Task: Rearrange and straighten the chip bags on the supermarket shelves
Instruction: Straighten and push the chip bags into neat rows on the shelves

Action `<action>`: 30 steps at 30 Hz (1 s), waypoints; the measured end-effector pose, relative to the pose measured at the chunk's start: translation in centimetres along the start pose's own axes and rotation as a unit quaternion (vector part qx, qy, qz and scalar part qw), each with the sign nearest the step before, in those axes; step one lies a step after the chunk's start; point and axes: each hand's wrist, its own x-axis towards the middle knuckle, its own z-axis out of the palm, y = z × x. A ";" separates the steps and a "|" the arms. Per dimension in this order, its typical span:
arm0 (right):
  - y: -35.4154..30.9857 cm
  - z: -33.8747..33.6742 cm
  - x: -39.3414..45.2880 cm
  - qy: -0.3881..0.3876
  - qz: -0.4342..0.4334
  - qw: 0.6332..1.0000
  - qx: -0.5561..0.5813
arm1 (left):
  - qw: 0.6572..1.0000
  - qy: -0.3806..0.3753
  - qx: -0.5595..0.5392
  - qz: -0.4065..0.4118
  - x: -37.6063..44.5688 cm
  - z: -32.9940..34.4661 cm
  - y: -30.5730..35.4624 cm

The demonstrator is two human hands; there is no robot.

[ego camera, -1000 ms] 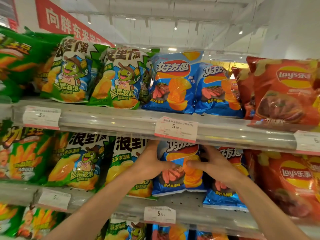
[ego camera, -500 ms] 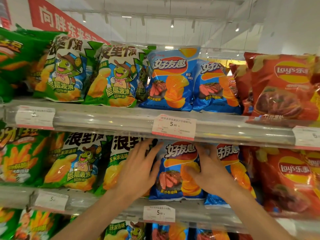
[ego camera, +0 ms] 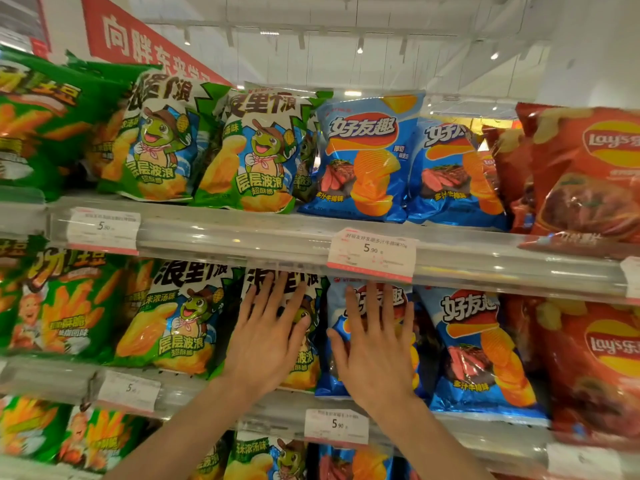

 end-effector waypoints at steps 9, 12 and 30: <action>7.2 -3.5 0.3 0.136 0.021 0.974 0.180 | 0.958 0.050 -0.284 -0.006 0.4 -3.0 7.2; 12.8 -4.2 0.4 0.093 0.095 0.976 0.170 | 0.926 -0.036 -0.377 0.000 0.9 -2.8 11.2; 19.8 -5.0 -1.7 -0.091 0.192 0.892 0.399 | 0.806 -0.233 -0.534 -0.100 6.4 0.8 22.1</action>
